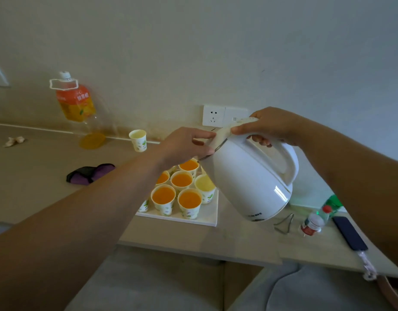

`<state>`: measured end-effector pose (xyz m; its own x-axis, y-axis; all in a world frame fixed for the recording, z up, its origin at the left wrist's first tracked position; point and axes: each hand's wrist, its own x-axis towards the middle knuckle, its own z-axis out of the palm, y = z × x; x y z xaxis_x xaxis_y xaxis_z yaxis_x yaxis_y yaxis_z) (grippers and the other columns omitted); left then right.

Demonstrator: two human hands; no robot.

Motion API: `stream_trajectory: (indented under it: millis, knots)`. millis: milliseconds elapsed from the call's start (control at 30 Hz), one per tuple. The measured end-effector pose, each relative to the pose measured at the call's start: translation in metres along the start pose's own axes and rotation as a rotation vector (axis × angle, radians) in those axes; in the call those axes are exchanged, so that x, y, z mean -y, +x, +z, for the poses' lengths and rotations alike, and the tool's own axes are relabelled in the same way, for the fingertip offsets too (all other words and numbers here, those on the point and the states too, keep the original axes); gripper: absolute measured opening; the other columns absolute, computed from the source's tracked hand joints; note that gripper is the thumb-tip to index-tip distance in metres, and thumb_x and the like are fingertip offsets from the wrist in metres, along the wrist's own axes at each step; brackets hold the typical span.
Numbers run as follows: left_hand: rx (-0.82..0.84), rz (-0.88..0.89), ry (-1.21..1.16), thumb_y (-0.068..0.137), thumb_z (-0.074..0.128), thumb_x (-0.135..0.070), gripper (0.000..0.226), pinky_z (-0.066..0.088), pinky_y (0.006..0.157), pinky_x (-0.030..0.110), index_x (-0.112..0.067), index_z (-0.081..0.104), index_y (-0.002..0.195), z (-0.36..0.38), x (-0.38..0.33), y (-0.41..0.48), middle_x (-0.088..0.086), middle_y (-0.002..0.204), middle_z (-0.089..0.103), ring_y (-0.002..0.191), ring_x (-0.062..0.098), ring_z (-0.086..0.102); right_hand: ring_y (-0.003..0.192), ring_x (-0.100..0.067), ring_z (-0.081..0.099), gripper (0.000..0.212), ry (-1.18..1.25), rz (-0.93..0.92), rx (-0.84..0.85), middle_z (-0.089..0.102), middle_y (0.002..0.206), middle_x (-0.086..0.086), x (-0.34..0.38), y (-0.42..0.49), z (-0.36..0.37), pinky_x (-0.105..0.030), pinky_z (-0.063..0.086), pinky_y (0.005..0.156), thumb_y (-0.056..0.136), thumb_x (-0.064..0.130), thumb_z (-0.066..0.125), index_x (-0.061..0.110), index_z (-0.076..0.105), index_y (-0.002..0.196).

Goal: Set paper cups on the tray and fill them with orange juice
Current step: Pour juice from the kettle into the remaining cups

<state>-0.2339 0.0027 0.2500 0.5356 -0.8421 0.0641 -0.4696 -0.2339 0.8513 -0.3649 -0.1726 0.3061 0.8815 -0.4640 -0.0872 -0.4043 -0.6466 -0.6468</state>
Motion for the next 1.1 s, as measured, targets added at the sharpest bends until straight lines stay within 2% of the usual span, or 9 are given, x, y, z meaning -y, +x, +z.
stream_trajectory:
  millis: [67, 167, 267, 367, 433, 567, 733, 867, 1100]
  knots:
    - [0.02, 0.021, -0.016, 0.083, 0.072, -0.017, 0.043, 0.049, 0.072, 0.005, -0.027, 0.064, 0.124, 0.007, -0.001, 0.003, -0.009, 0.103, 0.069, 0.09, -0.003, 0.063, 0.043, -0.012, 0.044, 0.043, -0.027, 0.009, -0.002, 0.053, 0.053, -0.001, -0.004, 0.0, -0.003, -0.026, 0.038, 0.054, 0.069, 0.053, 0.073, 0.013, 0.055, 0.068]
    - [0.063, 0.022, -0.037, 0.084, 0.07, -0.014, 0.044, 0.053, 0.083, 0.018, -0.023, 0.063, 0.127, 0.017, 0.004, 0.01, -0.005, 0.111, 0.068, 0.098, 0.006, 0.064, 0.045, -0.013, 0.046, 0.045, -0.084, 0.019, 0.002, 0.054, 0.054, -0.002, -0.01, -0.001, -0.003, -0.027, 0.039, 0.056, 0.071, 0.054, 0.072, 0.013, 0.054, 0.068]
    - [0.077, 0.033, -0.028, 0.085, 0.068, -0.013, 0.045, 0.051, 0.079, 0.011, -0.02, 0.061, 0.129, 0.024, 0.007, 0.013, -0.006, 0.112, 0.065, 0.095, 0.001, 0.061, 0.042, -0.012, 0.046, 0.045, -0.117, 0.02, 0.012, 0.053, 0.051, 0.0, -0.014, 0.0, -0.003, -0.026, 0.041, 0.055, 0.073, 0.052, 0.072, 0.013, 0.053, 0.065]
    - [0.081, -0.001, -0.064, 0.085, 0.069, -0.016, 0.045, 0.052, 0.092, 0.026, -0.021, 0.062, 0.129, 0.029, 0.015, 0.015, -0.005, 0.117, 0.066, 0.106, 0.01, 0.062, 0.04, -0.01, 0.045, 0.045, -0.141, 0.023, 0.036, 0.052, 0.049, 0.001, -0.016, 0.003, -0.002, -0.027, 0.042, 0.056, 0.074, 0.051, 0.072, 0.012, 0.052, 0.064]
    - [0.095, -0.033, -0.114, 0.084, 0.071, -0.015, 0.046, 0.051, 0.096, 0.032, -0.021, 0.062, 0.129, 0.031, 0.02, 0.016, -0.003, 0.119, 0.067, 0.108, 0.012, 0.063, 0.04, -0.01, 0.045, 0.047, -0.163, 0.03, 0.049, 0.051, 0.045, 0.003, -0.016, 0.006, 0.0, -0.028, 0.042, 0.058, 0.073, 0.053, 0.072, 0.012, 0.052, 0.063]
    - [0.075, -0.074, -0.202, 0.084, 0.071, -0.01, 0.046, 0.052, 0.089, 0.022, -0.016, 0.06, 0.129, 0.035, 0.022, 0.016, 0.0, 0.114, 0.067, 0.1, 0.007, 0.063, 0.042, -0.011, 0.049, 0.046, -0.213, 0.042, 0.067, 0.053, 0.045, 0.006, -0.014, 0.012, 0.001, -0.028, 0.043, 0.059, 0.072, 0.056, 0.072, 0.013, 0.056, 0.067]
    - [0.063, -0.103, -0.263, 0.084, 0.071, -0.009, 0.045, 0.052, 0.095, 0.033, -0.016, 0.061, 0.128, 0.04, 0.028, 0.019, 0.002, 0.115, 0.068, 0.108, 0.018, 0.064, 0.049, -0.016, 0.051, 0.046, -0.239, 0.053, 0.102, 0.058, 0.057, 0.0, -0.01, 0.017, 0.002, -0.029, 0.044, 0.062, 0.072, 0.055, 0.072, 0.011, 0.059, 0.076]
    - [0.056, -0.113, -0.276, 0.082, 0.074, -0.014, 0.044, 0.052, 0.097, 0.039, -0.022, 0.064, 0.124, 0.042, 0.034, 0.023, 0.0, 0.116, 0.069, 0.109, 0.02, 0.063, 0.052, -0.018, 0.053, 0.048, -0.291, 0.066, 0.109, 0.06, 0.061, -0.003, -0.007, 0.018, 0.001, -0.029, 0.045, 0.063, 0.071, 0.058, 0.07, 0.012, 0.058, 0.073]
    - [0.06, -0.126, -0.385, 0.084, 0.071, -0.01, 0.04, 0.053, 0.092, 0.03, -0.024, 0.065, 0.12, 0.045, 0.034, 0.024, -0.003, 0.109, 0.07, 0.104, 0.014, 0.065, 0.058, -0.02, 0.054, 0.048, -0.312, 0.108, 0.133, 0.06, 0.07, -0.009, 0.0, 0.02, 0.001, -0.029, 0.045, 0.061, 0.073, 0.055, 0.07, 0.008, 0.061, 0.079]
